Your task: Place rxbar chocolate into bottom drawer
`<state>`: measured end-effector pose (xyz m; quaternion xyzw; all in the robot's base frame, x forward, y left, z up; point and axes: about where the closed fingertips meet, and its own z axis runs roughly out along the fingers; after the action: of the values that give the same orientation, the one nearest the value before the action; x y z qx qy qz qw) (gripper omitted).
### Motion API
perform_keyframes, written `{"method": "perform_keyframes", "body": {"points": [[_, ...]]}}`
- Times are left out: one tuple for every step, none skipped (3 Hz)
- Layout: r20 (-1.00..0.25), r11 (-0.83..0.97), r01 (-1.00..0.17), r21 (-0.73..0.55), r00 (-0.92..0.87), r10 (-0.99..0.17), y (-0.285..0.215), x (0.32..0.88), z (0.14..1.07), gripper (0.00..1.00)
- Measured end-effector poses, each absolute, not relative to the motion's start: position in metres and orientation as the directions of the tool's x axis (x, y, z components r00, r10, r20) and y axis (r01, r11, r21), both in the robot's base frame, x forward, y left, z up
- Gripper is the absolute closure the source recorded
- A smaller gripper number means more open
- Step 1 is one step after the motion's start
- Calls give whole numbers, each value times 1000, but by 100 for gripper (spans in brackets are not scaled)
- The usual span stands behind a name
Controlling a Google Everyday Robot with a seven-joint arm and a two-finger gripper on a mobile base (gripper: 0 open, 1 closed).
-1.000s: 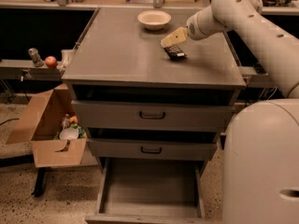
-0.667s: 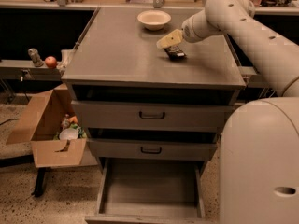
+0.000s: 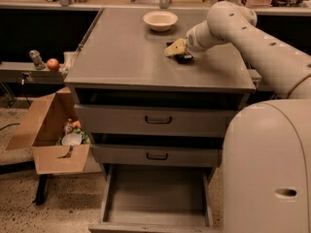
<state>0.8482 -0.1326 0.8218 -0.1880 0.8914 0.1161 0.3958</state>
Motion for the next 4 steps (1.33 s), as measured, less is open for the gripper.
{"method": "perform_keyframes", "body": {"points": [[-747,905,-421,62,-621,-238,-133,848,823,48],[-747,905,-421,62,-621,-238,-133,848,828,72],[-747,905,-421,62,-621,-238,-133,848,833,93],[-785,901,-433,39,-571,-241,-133,846,855,100]]}}
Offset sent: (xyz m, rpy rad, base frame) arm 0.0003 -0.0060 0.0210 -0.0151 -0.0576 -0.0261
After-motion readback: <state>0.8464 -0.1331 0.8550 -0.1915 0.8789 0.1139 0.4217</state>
